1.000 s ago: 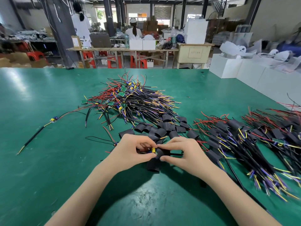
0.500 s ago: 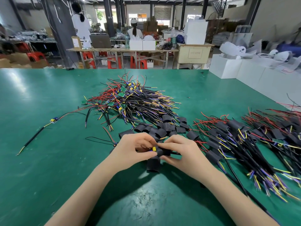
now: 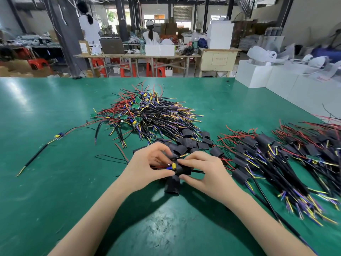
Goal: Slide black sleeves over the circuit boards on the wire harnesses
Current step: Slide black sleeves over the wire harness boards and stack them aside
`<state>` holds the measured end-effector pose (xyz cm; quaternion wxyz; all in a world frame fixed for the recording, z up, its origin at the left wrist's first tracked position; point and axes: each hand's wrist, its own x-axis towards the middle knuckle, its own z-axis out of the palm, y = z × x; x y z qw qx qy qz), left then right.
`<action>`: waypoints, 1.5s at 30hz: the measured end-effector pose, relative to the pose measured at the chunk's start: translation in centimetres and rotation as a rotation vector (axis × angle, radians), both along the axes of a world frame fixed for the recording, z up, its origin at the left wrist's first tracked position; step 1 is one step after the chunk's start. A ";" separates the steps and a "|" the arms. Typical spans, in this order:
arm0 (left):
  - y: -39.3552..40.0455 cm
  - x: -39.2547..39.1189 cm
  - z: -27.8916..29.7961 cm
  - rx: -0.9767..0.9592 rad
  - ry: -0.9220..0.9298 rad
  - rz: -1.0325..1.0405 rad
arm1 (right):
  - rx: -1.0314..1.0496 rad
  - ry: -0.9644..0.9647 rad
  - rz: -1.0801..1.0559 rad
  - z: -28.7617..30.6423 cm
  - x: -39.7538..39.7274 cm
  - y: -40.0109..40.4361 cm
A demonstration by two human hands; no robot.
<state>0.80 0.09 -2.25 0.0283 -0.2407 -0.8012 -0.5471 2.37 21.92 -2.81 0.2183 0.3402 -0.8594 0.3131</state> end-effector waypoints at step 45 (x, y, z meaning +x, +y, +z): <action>1.2 0.7 0.1 0.102 0.101 0.183 | -0.038 -0.018 -0.231 -0.3 -0.3 -0.4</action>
